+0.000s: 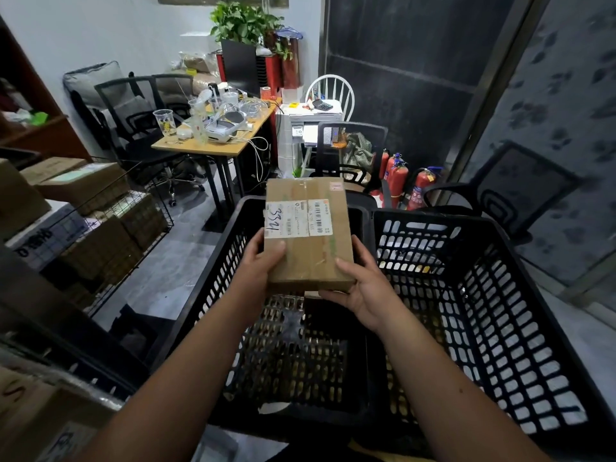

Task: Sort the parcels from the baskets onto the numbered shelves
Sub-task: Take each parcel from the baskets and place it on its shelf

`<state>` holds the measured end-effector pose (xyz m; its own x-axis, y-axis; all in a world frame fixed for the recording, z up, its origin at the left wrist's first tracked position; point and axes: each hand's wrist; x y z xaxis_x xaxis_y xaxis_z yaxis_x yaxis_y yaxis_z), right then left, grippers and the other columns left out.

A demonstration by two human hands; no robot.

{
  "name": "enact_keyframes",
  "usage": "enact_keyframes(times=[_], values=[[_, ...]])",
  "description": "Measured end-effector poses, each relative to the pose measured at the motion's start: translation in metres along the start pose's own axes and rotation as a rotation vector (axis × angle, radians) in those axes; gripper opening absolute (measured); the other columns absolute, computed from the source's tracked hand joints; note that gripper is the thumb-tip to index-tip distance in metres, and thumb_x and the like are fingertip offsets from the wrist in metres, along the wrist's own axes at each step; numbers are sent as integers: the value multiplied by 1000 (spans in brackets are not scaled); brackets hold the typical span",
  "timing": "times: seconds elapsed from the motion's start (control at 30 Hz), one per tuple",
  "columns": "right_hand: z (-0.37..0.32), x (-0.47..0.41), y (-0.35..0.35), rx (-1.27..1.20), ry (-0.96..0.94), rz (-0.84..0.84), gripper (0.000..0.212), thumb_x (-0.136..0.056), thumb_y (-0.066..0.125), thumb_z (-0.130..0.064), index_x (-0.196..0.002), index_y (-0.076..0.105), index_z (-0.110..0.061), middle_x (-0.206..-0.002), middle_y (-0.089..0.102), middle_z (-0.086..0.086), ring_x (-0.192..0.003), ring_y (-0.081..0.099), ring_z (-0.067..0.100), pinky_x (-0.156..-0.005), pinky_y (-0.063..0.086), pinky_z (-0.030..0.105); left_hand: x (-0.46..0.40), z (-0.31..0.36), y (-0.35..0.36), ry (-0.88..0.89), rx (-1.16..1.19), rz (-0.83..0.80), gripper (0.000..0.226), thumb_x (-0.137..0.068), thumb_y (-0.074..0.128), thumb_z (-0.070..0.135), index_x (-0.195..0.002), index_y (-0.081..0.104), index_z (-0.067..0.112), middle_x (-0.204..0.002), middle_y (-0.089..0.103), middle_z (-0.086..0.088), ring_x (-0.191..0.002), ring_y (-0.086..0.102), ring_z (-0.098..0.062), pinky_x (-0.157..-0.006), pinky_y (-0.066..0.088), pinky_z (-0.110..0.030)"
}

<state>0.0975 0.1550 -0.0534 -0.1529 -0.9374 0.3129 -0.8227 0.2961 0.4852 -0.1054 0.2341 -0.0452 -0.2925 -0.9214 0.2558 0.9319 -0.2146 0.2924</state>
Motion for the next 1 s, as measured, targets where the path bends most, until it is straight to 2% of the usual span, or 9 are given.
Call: enact_keyframes(times=[0.13, 0.23, 0.33, 0.5, 0.63, 0.77, 0.9, 0.97, 1.0], values=[[-1, 2, 5, 134, -17, 45, 71, -95, 71, -11, -150, 44, -46, -138, 65, 6, -114, 70, 34, -79, 63, 55, 4, -9, -2, 8, 33, -6, 50, -97, 73, 21, -132, 55, 52, -134, 66, -6, -118, 68, -35, -98, 55, -64], [0, 3, 9, 301, -95, 71, 82, -95, 71, -10, -150, 35, -58, -142, 58, -3, -112, 70, 27, -75, 64, 44, 2, -7, -9, 28, 14, -11, 59, -95, 75, 20, -141, 51, 47, -133, 65, -8, -116, 70, -36, -89, 61, -57], [2, 3, 12, 409, -181, 23, 94, -94, 72, -5, -144, 31, -74, -150, 46, -11, -120, 66, 27, -81, 65, 52, 1, -5, -16, 60, -41, -37, 67, -94, 74, 20, -150, 46, 46, -134, 65, -8, -114, 71, -32, -83, 62, -48], [8, 2, 17, 450, -217, -27, 80, -98, 65, -1, -142, 47, -65, -150, 51, -6, -125, 63, 24, -98, 60, 52, 2, -8, -21, 79, -77, -49, 62, -98, 71, 19, -144, 46, 52, -137, 63, -9, -118, 69, -34, -88, 62, -54], [20, -5, 25, 454, -337, 32, 87, -89, 78, -3, -143, 46, -63, -152, 48, -10, -133, 58, 18, -103, 57, 53, 3, -13, -14, 77, -82, -62, 60, -99, 70, 20, -141, 43, 53, -140, 61, -7, -120, 67, -34, -88, 62, -53], [20, -9, 25, 527, -383, 56, 91, -87, 80, -5, -144, 44, -66, -154, 47, -14, -137, 55, 19, -105, 55, 55, 1, -7, -22, 53, -118, -77, 58, -100, 70, 21, -140, 45, 55, -140, 60, -4, -121, 67, -31, -87, 62, -52], [20, -10, 24, 544, -391, 67, 91, -87, 80, -6, -145, 43, -65, -157, 44, -14, -139, 52, 19, -108, 53, 55, -4, 12, -38, 163, -312, -63, 43, -106, 61, 25, -145, 53, 41, -142, 60, 0, -125, 62, -19, -86, 55, -32], [22, -10, 25, 552, -389, 73, 90, -87, 80, -5, -145, 44, -65, -157, 45, -14, -139, 52, 17, -109, 52, 53, -11, 18, -47, 283, -530, 39, 42, -104, 64, 25, -144, 56, 38, -143, 58, 1, -123, 60, -16, -88, 51, -25], [22, -11, 25, 553, -389, 75, 90, -88, 80, -4, -144, 45, -65, -156, 45, -14, -140, 52, 17, -110, 52, 52, -14, 21, -52, 329, -662, 99, 47, -102, 67, 25, -145, 55, 36, -144, 58, 1, -123, 60, -16, -92, 51, -27]])
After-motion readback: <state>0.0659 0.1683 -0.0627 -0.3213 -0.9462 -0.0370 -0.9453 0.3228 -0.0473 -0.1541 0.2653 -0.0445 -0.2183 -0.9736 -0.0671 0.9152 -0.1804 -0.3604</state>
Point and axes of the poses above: each hand's wrist, its own x-axis away from the middle knuckle, its own y-axis out of the palm, z = x × y
